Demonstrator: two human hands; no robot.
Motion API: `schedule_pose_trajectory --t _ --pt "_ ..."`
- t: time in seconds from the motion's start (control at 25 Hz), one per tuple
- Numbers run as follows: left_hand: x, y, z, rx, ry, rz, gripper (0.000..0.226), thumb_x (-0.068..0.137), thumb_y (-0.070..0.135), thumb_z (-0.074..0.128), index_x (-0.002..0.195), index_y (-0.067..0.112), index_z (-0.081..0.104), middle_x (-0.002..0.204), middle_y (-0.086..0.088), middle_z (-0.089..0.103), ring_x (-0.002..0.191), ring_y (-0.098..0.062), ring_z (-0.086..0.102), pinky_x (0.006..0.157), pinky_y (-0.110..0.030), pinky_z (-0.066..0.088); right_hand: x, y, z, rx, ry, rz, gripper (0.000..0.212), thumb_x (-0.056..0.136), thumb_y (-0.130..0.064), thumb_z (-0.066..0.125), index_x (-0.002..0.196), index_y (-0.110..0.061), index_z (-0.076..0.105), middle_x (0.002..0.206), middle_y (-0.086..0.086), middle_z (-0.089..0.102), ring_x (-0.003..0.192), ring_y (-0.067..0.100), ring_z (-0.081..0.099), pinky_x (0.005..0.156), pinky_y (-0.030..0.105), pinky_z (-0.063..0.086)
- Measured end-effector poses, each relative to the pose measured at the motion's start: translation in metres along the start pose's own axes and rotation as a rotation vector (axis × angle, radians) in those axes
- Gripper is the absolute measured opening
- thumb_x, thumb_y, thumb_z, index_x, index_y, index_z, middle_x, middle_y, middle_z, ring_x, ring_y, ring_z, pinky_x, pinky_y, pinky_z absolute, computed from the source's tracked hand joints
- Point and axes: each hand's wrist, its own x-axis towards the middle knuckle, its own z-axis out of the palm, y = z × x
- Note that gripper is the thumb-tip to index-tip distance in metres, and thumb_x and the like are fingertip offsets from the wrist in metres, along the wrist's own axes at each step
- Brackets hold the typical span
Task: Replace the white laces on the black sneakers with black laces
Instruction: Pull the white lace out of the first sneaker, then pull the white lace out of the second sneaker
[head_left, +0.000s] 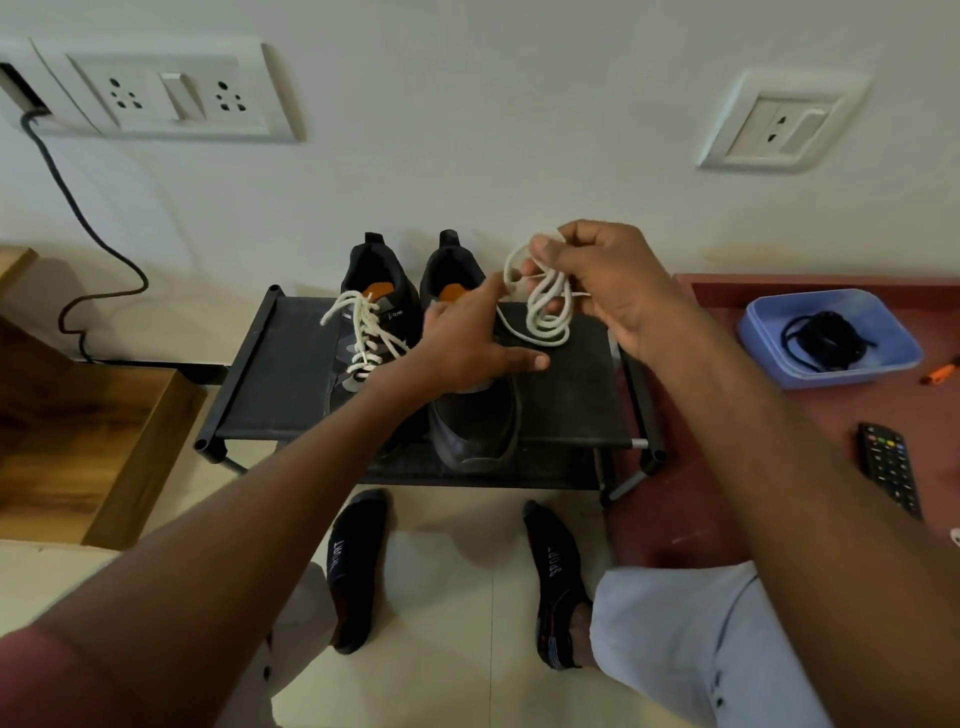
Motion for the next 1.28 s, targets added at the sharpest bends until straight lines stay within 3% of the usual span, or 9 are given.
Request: schedule_pose_trajectory --t 0.2,0.32,0.44,0.52,0.6,0.76,1.0,1.16,1.28 --pt "0.012 0.020 0.016 0.084 -0.093 -0.010 0.056 0.085 0.063 0.071 0.131 0.033 0.062 0.117 0.014 0.070 0.120 -0.015 0.058 0.113 -0.050 0.024 -0.002 -0.014 -0.009 0.580 -0.143 -0.022 0.017 0.103 -0.024 0.063 0.103 -0.008 0.068 0.104 0.014 0.076 0.097 0.029 0.075 0.088 0.042 0.061" --pt "0.014 0.024 0.012 0.073 0.029 -0.024 0.017 0.097 0.043 0.066 0.095 0.028 0.074 0.079 0.009 0.072 0.089 -0.013 0.066 0.102 -0.046 0.034 0.004 -0.011 -0.019 0.661 0.046 -0.112 0.017 0.103 -0.024 0.065 0.100 -0.008 0.069 0.095 0.012 0.076 0.086 0.025 0.074 0.078 0.039 0.062" --pt "0.016 0.021 -0.008 -0.381 0.103 -0.051 0.021 0.101 0.031 0.065 0.093 0.014 0.076 0.072 -0.002 0.074 0.073 -0.021 0.072 0.075 -0.034 0.051 0.016 0.003 -0.040 -0.058 0.394 -0.137 0.020 0.100 -0.025 0.071 0.089 -0.008 0.068 0.081 0.007 0.077 0.069 0.022 0.074 0.072 0.042 0.063" --pt "0.017 0.025 -0.017 -0.713 0.118 -0.064 0.023 0.102 0.025 0.064 0.099 0.004 0.075 0.073 -0.010 0.070 0.078 -0.030 0.075 0.066 -0.031 0.053 0.013 0.015 -0.049 -0.756 0.216 0.030 0.020 0.095 -0.030 0.075 0.091 -0.011 0.070 0.087 0.006 0.076 0.071 0.019 0.070 0.070 0.037 0.057" --pt "0.018 0.030 -0.017 -0.808 0.109 -0.044 0.025 0.103 0.024 0.063 0.103 0.001 0.074 0.077 -0.012 0.067 0.083 -0.030 0.074 0.067 -0.030 0.052 0.005 0.020 -0.044 -1.087 0.028 0.152 0.021 0.092 -0.030 0.077 0.100 -0.011 0.071 0.100 0.008 0.074 0.083 0.021 0.067 0.073 0.034 0.051" --pt "0.021 0.040 -0.008 -0.752 0.077 0.009 0.022 0.103 0.019 0.063 0.105 0.000 0.073 0.076 -0.010 0.070 0.080 -0.032 0.070 0.075 -0.037 0.056 0.007 0.014 -0.031 -0.827 0.030 0.011 0.049 0.091 -0.018 0.078 0.137 -0.018 0.060 0.135 0.000 0.061 0.119 0.022 0.060 0.086 0.031 0.045" --pt "0.028 0.037 -0.002 -0.693 0.159 -0.022 0.018 0.101 0.020 0.065 0.107 0.007 0.075 0.096 -0.011 0.075 0.088 -0.016 0.071 0.084 -0.032 0.058 0.018 0.027 -0.038 -0.576 0.091 0.086 0.006 0.097 -0.018 0.072 0.097 -0.019 0.078 0.085 0.001 0.079 0.081 0.020 0.078 0.061 0.029 0.056" --pt "0.028 0.019 0.002 -0.058 0.193 0.027 0.035 0.098 0.026 0.069 0.131 0.017 0.066 0.122 -0.003 0.065 0.111 -0.016 0.062 0.100 -0.037 0.053 0.027 0.041 -0.045 -0.745 0.193 0.093 0.008 0.091 -0.012 0.077 0.097 -0.017 0.078 0.092 0.004 0.076 0.087 0.022 0.073 0.083 0.041 0.064" --pt "0.018 0.008 -0.008 0.041 0.238 0.070 0.032 0.097 0.025 0.067 0.129 0.018 0.066 0.121 -0.002 0.064 0.109 -0.017 0.063 0.098 -0.040 0.055 0.030 0.047 -0.039 -0.927 0.170 0.076 0.014 0.092 -0.012 0.070 0.102 -0.016 0.079 0.099 0.005 0.076 0.093 0.024 0.071 0.083 0.035 0.059"
